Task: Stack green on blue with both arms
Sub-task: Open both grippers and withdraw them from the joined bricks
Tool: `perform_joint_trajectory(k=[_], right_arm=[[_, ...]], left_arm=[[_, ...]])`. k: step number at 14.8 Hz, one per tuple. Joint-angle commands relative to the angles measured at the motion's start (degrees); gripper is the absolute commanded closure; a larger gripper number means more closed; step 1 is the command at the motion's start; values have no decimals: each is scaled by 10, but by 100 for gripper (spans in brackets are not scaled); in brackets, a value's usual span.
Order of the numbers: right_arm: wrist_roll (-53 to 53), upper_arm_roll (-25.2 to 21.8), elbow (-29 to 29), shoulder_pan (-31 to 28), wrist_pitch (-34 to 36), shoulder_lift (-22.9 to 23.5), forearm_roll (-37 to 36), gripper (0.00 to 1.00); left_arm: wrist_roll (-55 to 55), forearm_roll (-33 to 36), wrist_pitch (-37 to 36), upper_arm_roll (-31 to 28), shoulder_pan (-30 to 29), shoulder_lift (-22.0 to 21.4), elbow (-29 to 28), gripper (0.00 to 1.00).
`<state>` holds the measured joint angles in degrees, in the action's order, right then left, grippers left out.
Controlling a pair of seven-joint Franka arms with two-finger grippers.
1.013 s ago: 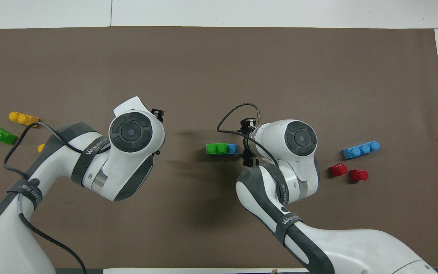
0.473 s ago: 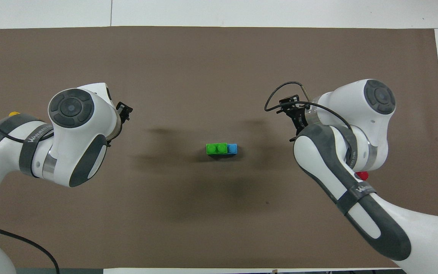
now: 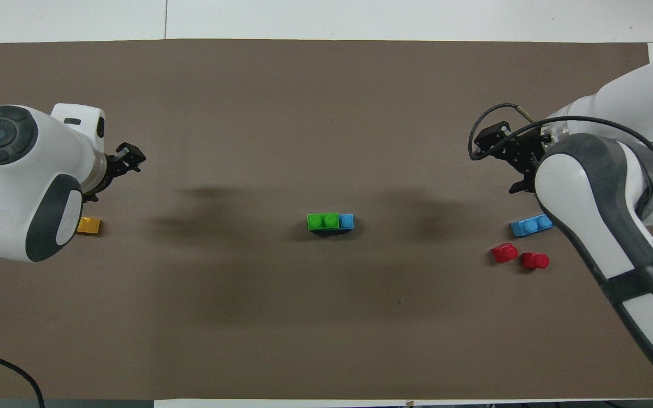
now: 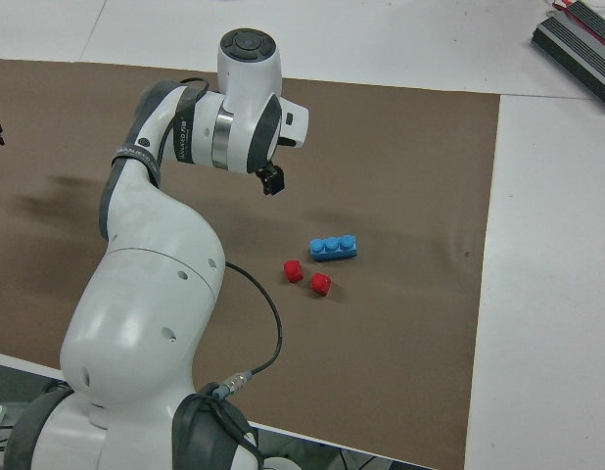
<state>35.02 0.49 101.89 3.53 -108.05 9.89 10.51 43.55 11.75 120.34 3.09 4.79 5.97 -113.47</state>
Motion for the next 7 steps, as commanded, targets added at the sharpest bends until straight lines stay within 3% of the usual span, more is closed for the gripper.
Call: perform_joint_trajectory(k=[1,7], right_arm=[[-113,7,-76,-2,80,0,-58,0],[-307,5,-85,-12,153,-90,-82,0]], left_arm=[[-139,4,-58,4,-17,-5,36,0],[-369,-89,-207,2,-62,-7,146,0]])
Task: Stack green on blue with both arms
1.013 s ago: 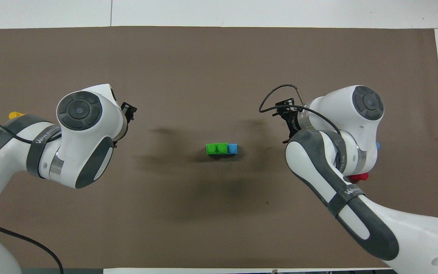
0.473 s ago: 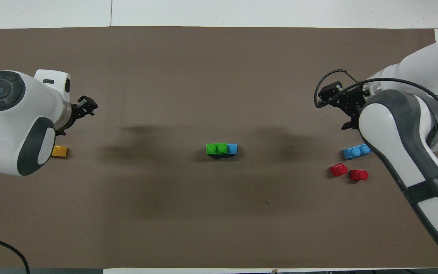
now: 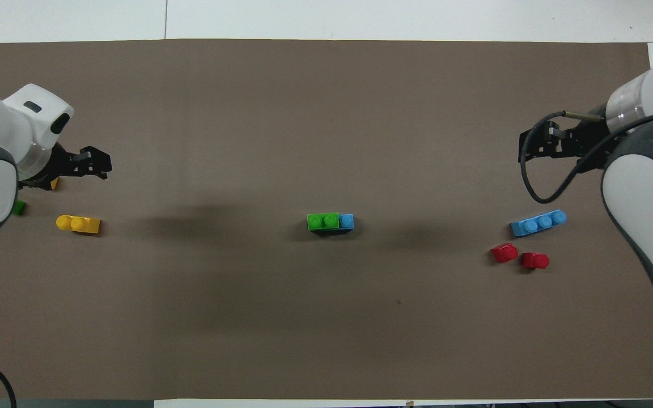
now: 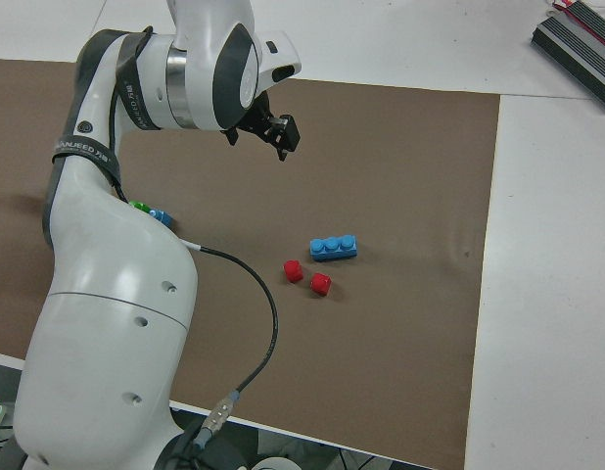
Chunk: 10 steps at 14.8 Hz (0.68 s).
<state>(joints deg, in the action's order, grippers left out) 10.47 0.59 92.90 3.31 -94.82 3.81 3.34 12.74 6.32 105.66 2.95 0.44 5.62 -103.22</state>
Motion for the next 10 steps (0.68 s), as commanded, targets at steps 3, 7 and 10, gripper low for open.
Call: perform_joint_trajectory(k=[3,7,10], right_arm=[[-63,4,6,-23,17,-47,-11,0],[-49,4,5,-38,24,-47,-12,0],[-62,3,5,-37,32,-46,-39,0]], left_arm=[[-64,-67,-123,4,-23,-8,90,0],[-64,-87,-170,2,-23,-24,115,0],[-66,-82,-205,5,-22,-26,146,0]])
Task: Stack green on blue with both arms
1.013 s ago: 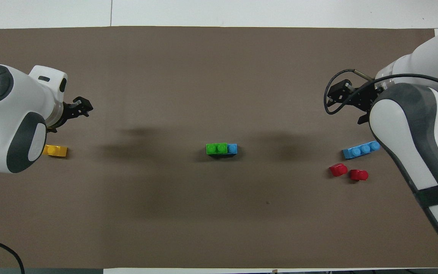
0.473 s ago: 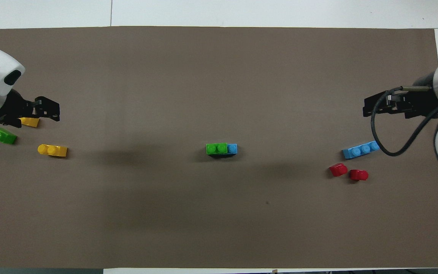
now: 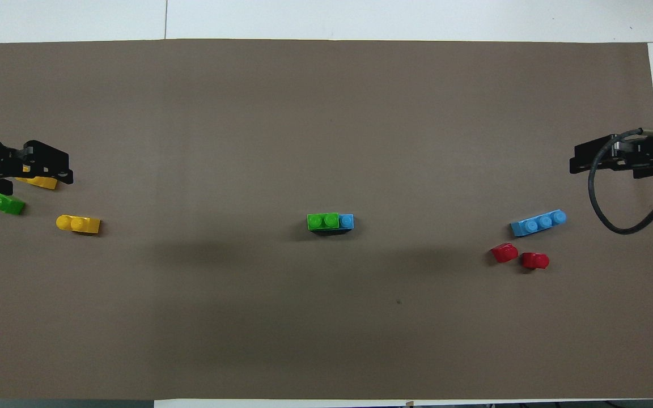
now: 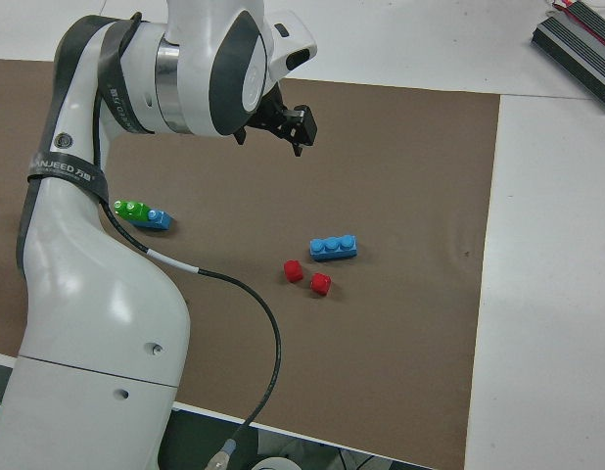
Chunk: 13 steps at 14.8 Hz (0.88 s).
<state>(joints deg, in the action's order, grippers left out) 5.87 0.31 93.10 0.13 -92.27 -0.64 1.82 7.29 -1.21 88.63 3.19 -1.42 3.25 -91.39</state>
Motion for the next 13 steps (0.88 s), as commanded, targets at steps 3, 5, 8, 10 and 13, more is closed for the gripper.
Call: perform_joint_trajectory(k=[3,5,8,10,13], right_arm=[[-16,7,3,-6,6,-2,-25,0],[-14,7,3,-6,7,-2,-25,0],[-16,7,3,-5,8,-2,-25,0],[-34,7,3,-5,4,-2,-25,0],[-40,7,4,-5,3,-2,-25,0]], left_arm=[[-12,-5,-56,2,-3,1,46,0],[-16,-5,-63,2,-2,1,46,0],[-44,-4,-67,2,-4,1,47,0],[-44,-4,-66,2,-4,0,48,0],[-44,-4,-65,2,-4,-1,48,0]])
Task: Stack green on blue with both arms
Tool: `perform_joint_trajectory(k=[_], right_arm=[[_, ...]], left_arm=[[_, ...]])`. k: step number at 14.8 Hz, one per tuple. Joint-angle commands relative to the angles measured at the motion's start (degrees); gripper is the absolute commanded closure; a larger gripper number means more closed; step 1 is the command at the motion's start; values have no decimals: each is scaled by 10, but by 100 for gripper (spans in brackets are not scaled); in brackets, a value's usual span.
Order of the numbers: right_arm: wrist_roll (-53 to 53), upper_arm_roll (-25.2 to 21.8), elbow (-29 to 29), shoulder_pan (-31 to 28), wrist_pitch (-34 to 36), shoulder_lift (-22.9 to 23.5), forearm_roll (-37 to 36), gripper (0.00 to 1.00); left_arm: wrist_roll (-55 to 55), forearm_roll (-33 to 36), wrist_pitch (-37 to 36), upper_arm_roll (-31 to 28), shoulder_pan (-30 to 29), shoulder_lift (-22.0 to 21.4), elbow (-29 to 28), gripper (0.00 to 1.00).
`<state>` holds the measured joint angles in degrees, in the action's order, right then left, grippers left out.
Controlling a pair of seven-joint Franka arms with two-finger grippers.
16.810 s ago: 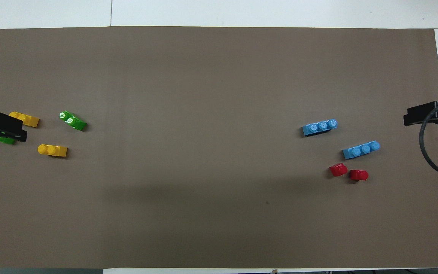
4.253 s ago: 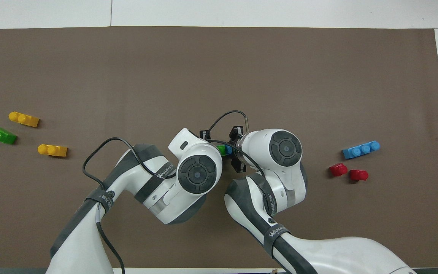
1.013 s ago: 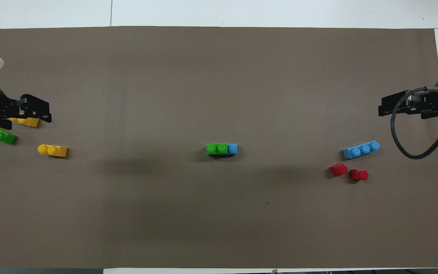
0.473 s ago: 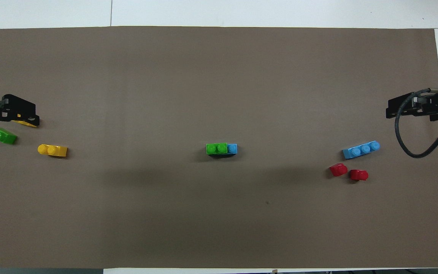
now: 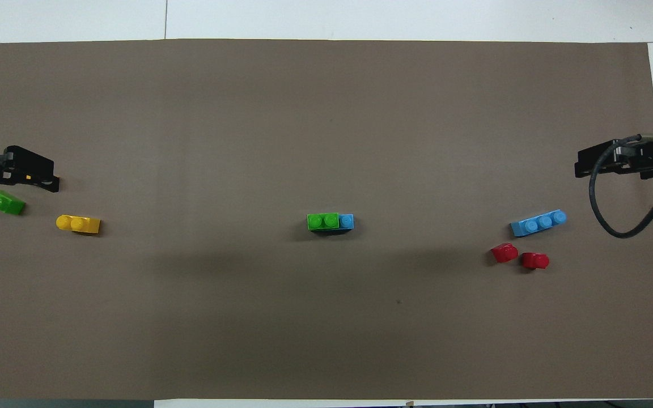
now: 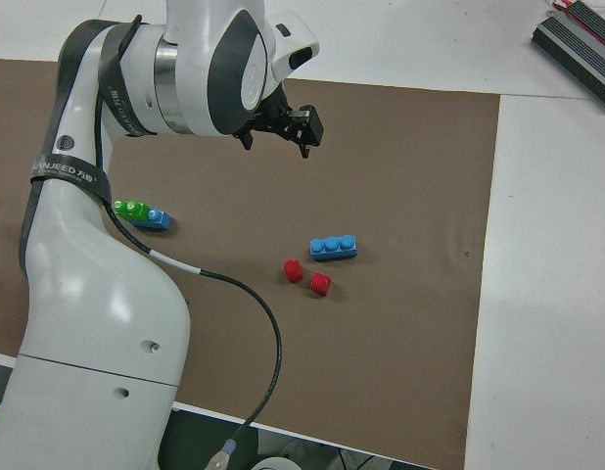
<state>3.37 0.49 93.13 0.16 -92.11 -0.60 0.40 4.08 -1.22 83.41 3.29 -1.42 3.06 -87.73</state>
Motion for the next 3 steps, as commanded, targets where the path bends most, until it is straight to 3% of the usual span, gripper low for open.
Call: perform_joint_trajectory(k=[1,3], right_arm=[[-15,5,4,-5,1,-3,-11,0],[-15,5,4,-5,1,-3,-11,0]], left_arm=[[-13,-5,-13,1,-4,1,12,0],[-12,-5,-13,1,-4,0,12,0]])
